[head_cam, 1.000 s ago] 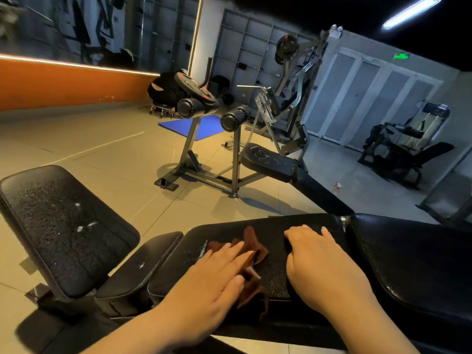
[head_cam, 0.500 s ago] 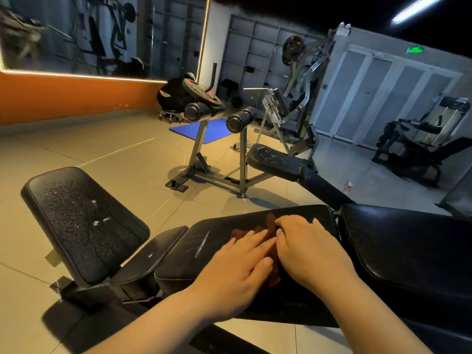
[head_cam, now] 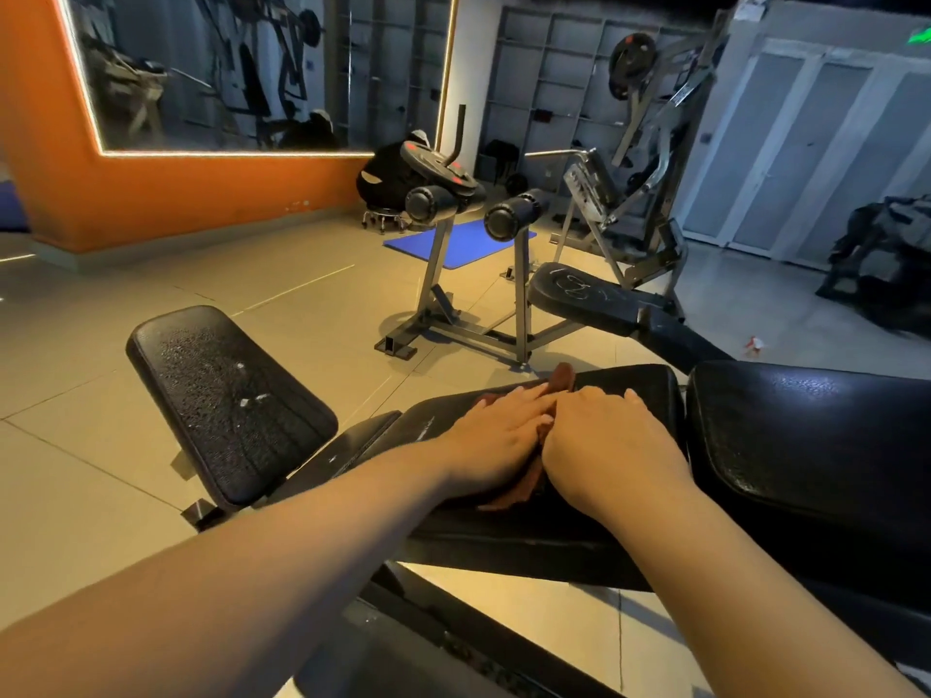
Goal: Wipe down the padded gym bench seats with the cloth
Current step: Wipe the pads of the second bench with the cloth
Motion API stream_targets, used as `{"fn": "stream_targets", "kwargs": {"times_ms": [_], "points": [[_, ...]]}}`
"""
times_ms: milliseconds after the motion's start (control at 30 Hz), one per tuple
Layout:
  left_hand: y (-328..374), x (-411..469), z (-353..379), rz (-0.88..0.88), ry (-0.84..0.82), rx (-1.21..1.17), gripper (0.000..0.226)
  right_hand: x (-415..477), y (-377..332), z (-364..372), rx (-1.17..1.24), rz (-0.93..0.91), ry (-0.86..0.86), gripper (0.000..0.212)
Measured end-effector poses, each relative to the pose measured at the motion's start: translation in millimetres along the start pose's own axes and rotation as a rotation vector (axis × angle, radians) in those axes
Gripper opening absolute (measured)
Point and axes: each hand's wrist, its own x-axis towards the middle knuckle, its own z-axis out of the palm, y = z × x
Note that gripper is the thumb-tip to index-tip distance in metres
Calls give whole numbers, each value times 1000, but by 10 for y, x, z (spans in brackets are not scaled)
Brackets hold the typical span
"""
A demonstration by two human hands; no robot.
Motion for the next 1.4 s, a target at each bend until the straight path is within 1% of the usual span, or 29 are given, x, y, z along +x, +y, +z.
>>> {"fn": "stream_targets", "kwargs": {"times_ms": [100, 167, 267, 367, 467, 567, 600, 700, 800, 867, 967, 1100, 1267, 1333, 1400], "points": [[-79, -52, 65, 23, 42, 12, 48, 40, 3, -11, -7, 8, -22, 43], [-177, -133, 125, 49, 66, 48, 50, 92, -11, -2, 12, 35, -27, 38], [-337, -283, 144, 88, 89, 3, 49, 159, -26, 26, 30, 53, -21, 34], [-525, -294, 45, 92, 24, -6, 49, 186, -25, 23, 57, 67, -19, 35], [-681, -9, -71, 65, -64, 58, 51, 185, -37, 1, 93, 92, -6, 33], [-644, 259, -108, 39, -57, 67, 50, 182, -55, -9, 106, 111, 19, 34], [-624, 285, -94, 69, -49, 63, 51, 168, -57, -6, 101, 111, 34, 36], [-633, 124, -59, 270, -58, 82, 51, 141, -49, 25, 68, 99, 87, 42], [-847, -64, -77, 441, -66, 44, 52, 170, -54, 43, 51, 134, 93, 46], [-1011, -83, -94, 517, -68, 32, 54, 203, -45, 69, 43, 174, 87, 48], [-1180, -77, -87, 556, -53, 42, 57, 214, -77, 93, 51, 214, 66, 53], [-1406, -84, -69, 643, -41, 56, 57, 218, -199, 162, 11, 290, 87, 51], [-1727, 8, -161, 764, -102, 93, 57, 407, -589, 380, -56, 521, 191, 52], [-1800, 203, -178, 752, -106, 89, 58, 445, -673, 446, -63, 565, 215, 52], [-1825, 463, -183, 667, -107, 65, 60, 463, -694, 465, -65, 586, 230, 51]]}}
